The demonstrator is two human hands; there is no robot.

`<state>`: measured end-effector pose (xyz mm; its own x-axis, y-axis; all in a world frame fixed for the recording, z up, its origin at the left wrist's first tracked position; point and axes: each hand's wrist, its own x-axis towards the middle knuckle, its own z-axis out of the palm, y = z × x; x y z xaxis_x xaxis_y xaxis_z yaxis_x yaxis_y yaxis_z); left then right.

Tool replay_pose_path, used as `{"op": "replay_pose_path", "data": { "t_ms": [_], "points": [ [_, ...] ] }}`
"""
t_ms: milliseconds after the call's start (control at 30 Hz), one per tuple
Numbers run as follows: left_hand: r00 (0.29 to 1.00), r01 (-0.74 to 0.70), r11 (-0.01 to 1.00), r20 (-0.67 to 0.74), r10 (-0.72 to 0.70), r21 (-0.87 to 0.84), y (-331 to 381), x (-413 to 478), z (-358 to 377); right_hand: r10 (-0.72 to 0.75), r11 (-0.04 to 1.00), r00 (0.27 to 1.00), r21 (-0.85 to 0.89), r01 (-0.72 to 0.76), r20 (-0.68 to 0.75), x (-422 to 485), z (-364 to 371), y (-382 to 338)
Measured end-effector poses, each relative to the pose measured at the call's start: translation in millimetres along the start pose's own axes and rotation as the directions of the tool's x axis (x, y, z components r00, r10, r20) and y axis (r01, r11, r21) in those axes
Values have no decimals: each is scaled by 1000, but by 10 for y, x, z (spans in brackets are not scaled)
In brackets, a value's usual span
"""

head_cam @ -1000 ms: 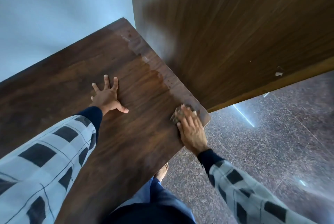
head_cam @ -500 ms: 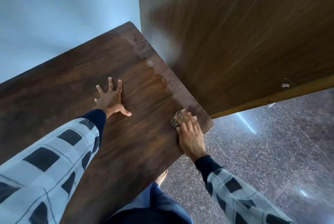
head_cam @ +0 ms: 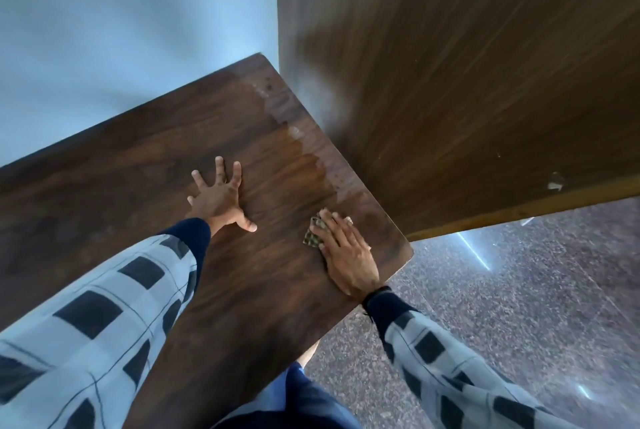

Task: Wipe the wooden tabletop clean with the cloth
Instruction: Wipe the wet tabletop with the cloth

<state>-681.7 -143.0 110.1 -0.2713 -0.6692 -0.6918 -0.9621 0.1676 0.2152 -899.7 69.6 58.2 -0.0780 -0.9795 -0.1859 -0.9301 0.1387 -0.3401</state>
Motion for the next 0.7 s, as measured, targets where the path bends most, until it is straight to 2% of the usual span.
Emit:
{"op": "replay_pose_path", "data": {
  "t_ms": [67, 100, 200, 333, 400, 467, 567, 633, 700],
  "points": [
    [1000, -3, 1000, -6, 3, 2, 1, -4, -2, -89, 996, 992, -19, 92, 89, 107, -71, 130],
    [1000, -4, 1000, -9, 4, 3, -1, 1, -7, -78, 996, 993, -38, 81, 88, 233, -130, 200],
    [1000, -5, 1000, -3, 5, 3, 2, 20, -9, 83, 994, 996, -69, -86, -44, 664, -359, 323],
    [1000, -10, 1000, -9, 10, 6, -24, 30, 17, 249, 968, 959, 12, -249, -137, 787, -355, 157],
    [999, -22, 1000, -24, 22, 6, -43, 39, 36, 189, 982, 974, 18, -188, -123, 600, -209, 4],
    [1000, -19, 1000, -25, 20, 9, -42, 49, 32, 59, 998, 998, 28, -58, -32, 407, -101, -30],
    [999, -19, 1000, -29, 19, 14, -28, 55, 25, -63, 998, 997, -20, 64, 40, 546, -198, 212],
    [1000, -14, 1000, -20, 14, 9, -21, 62, 17, -46, 997, 999, -67, 45, -5, 834, -343, 323],
    [1000, -13, 1000, -18, 13, 6, -22, 56, 21, 35, 999, 998, -34, -37, -47, 1086, -475, 334]
  ]
}}
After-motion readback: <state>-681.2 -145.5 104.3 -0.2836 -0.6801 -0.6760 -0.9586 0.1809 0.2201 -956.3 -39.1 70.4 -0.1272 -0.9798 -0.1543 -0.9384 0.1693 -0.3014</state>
